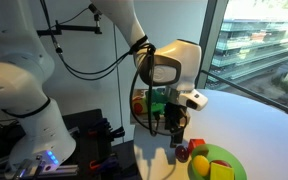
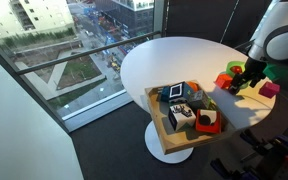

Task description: Put the plum plush toy in the green bowl

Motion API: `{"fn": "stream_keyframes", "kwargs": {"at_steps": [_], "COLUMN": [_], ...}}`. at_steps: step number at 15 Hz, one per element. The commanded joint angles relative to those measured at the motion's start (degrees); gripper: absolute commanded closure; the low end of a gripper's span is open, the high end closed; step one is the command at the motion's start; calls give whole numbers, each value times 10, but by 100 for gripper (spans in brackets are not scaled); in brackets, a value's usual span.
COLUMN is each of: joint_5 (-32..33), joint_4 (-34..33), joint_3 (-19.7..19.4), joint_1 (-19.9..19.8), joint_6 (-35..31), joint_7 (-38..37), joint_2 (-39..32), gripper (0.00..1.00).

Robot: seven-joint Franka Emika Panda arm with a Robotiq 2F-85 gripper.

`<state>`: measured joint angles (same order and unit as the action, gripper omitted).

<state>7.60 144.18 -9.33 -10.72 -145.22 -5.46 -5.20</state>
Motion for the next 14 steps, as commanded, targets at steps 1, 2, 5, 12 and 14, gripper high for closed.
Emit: {"fn": "stream_keyframes", "kwargs": {"at_steps": [1, 2, 5, 12, 14], "joint_5": [16, 16, 13, 8, 8], "joint_4": [-35, -40, -54, -70, -70], "joint_3": [-15, -18, -26, -39, -41], "joint_1": [4, 4, 5, 5, 7], "joint_6": [-10, -14, -24, -58, -69], "joint_7": [-24, -23, -20, -12, -11], "joint_2": [-35, -42, -61, -92, -98], "gripper": [0, 0, 0, 0, 0]}}
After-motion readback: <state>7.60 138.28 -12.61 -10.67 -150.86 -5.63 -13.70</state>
